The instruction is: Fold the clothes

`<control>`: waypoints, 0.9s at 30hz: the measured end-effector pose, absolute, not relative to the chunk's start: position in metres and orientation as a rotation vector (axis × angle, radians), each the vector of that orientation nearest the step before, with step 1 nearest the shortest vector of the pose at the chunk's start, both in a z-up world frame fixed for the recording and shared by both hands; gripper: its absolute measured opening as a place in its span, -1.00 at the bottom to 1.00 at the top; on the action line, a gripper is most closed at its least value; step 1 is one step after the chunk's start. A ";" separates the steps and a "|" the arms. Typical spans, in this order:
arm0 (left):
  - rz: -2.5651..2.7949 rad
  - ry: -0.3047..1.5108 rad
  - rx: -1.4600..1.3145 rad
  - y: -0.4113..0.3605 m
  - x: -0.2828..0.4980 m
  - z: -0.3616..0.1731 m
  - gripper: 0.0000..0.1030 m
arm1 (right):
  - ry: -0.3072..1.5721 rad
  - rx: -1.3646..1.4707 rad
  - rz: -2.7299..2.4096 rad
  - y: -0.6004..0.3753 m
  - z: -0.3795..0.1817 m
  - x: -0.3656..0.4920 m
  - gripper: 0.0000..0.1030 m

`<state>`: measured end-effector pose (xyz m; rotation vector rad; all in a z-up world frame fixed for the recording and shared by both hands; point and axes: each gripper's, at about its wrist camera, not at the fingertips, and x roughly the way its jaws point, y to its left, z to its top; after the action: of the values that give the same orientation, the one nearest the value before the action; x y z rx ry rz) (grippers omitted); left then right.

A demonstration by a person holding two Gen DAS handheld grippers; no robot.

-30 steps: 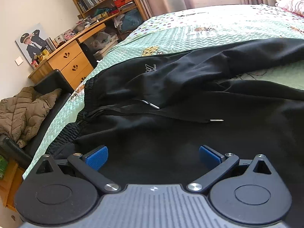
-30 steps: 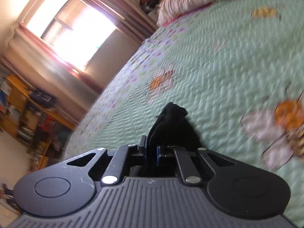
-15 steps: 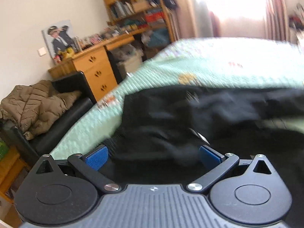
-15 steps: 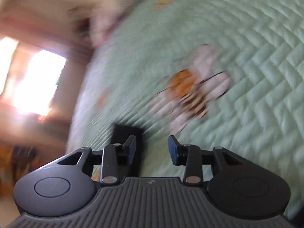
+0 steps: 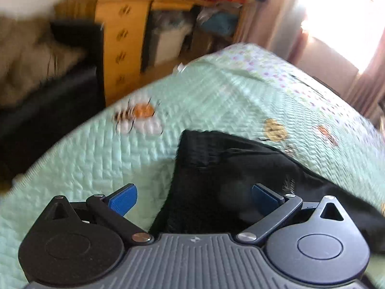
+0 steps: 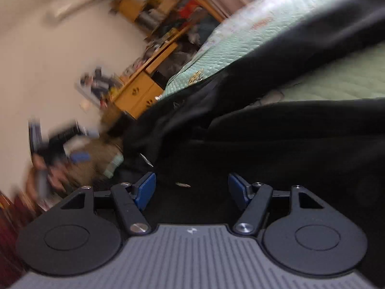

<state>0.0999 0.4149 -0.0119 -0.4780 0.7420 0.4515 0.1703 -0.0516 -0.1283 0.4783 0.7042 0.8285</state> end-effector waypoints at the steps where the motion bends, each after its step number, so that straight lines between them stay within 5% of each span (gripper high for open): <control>1: 0.457 0.759 -0.515 0.426 0.107 -0.021 0.97 | 0.668 0.434 0.833 -0.047 -0.127 0.162 0.33; 8: 0.454 0.812 -0.580 0.457 0.148 -0.079 0.91 | 0.655 0.524 0.862 -0.050 -0.130 0.158 0.34; 11: 0.369 0.762 -0.585 0.452 0.146 -0.078 0.74 | 0.652 0.508 0.858 -0.046 -0.128 0.142 0.34; 15: 0.302 0.753 -0.279 0.390 0.148 -0.067 0.58 | 0.650 0.517 0.856 -0.056 -0.137 0.139 0.32; 18: 0.379 0.741 0.056 0.325 0.151 -0.078 0.64 | 0.651 0.511 0.852 -0.057 -0.139 0.137 0.33; 27: 0.499 0.726 0.377 0.265 0.158 -0.104 0.70 | 0.651 0.494 0.845 -0.055 -0.136 0.132 0.33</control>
<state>0.1576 0.2645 -0.1042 0.3775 0.7257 0.4995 0.1322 -0.0548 -0.1361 0.4936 0.6509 0.8455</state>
